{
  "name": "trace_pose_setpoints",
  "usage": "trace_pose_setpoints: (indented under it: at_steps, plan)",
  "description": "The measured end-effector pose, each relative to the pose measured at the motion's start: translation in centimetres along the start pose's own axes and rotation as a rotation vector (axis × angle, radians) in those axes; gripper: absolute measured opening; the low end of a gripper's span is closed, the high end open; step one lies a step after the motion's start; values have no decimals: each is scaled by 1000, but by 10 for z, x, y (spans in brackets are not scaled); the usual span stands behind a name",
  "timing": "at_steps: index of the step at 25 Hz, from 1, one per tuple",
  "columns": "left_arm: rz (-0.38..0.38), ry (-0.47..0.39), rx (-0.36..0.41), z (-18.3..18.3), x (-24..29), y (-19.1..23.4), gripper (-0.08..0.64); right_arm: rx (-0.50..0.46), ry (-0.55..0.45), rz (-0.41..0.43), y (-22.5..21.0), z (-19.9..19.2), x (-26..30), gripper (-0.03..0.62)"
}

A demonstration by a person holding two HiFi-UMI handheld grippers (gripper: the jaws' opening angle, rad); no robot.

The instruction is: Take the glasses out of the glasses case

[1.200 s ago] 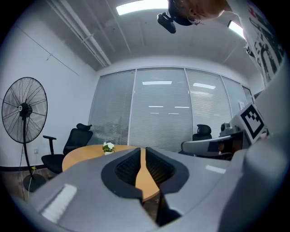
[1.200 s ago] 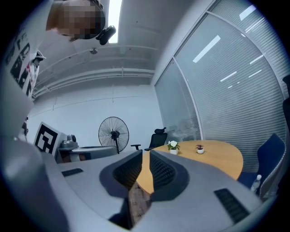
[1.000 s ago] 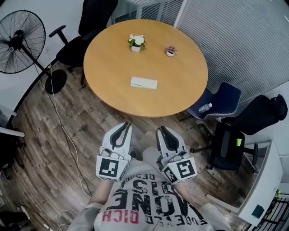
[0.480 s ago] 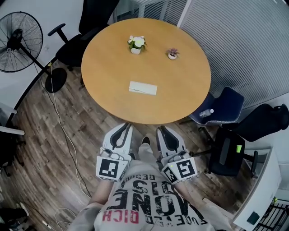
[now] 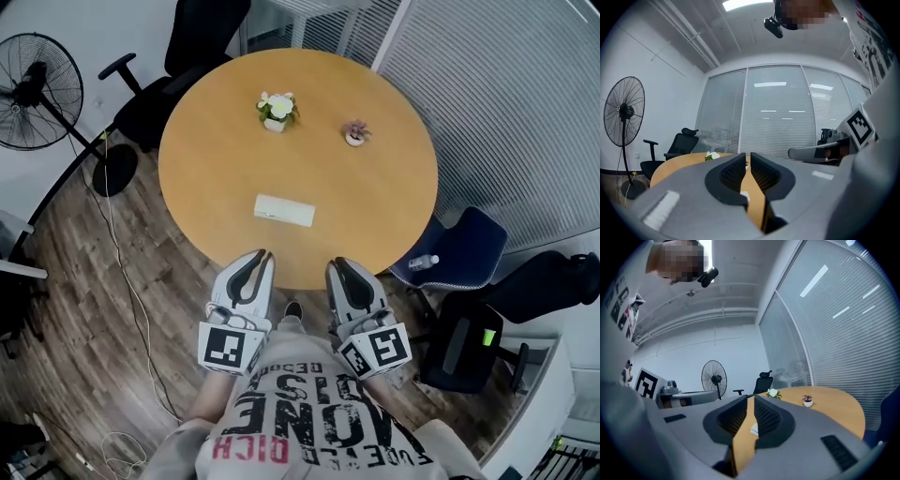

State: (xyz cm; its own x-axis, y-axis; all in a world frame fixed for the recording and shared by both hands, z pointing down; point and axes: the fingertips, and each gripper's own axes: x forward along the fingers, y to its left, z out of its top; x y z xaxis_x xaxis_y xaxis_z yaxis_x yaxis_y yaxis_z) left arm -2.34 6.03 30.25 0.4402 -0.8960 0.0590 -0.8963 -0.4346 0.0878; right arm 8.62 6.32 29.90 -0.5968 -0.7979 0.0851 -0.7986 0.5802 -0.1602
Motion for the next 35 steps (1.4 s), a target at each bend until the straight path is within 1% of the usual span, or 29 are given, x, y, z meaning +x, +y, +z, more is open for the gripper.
trace_pose_setpoints:
  at_steps: [2,6,8,10,13,19,23,29,32,33,35]
  plan:
    - [5,-6,5,0,11,-2,43,-2,3,10,-12,2,5,18]
    - [27,11,-14,-1,28,-8,43,-2,7,30,-31,4,12,18]
    - [34,7,-8,-2,35,-9,43,1,15,35,-39,3,15,18]
    - [40,4,5,-3,40,-9,43,17,20,39,-46,1,18,18]
    - [57,32,-15,-9,44,-7,43,39,22,39,-54,-2,20,18]
    - [48,42,6,-15,54,1,43,60,13,34,-63,-2,32,18]
    - [46,53,-14,-14,64,13,43,63,10,18,-67,-1,45,18]
    - [-1,58,-17,-3,85,42,43,68,11,-30,-66,7,75,18]
    - [-50,29,20,6,98,57,43,62,9,-65,-66,13,87,18]
    - [-64,28,21,8,102,61,43,63,8,-79,-67,14,90,18]
    - [-78,48,-4,9,108,69,43,69,7,-106,-67,13,96,18]
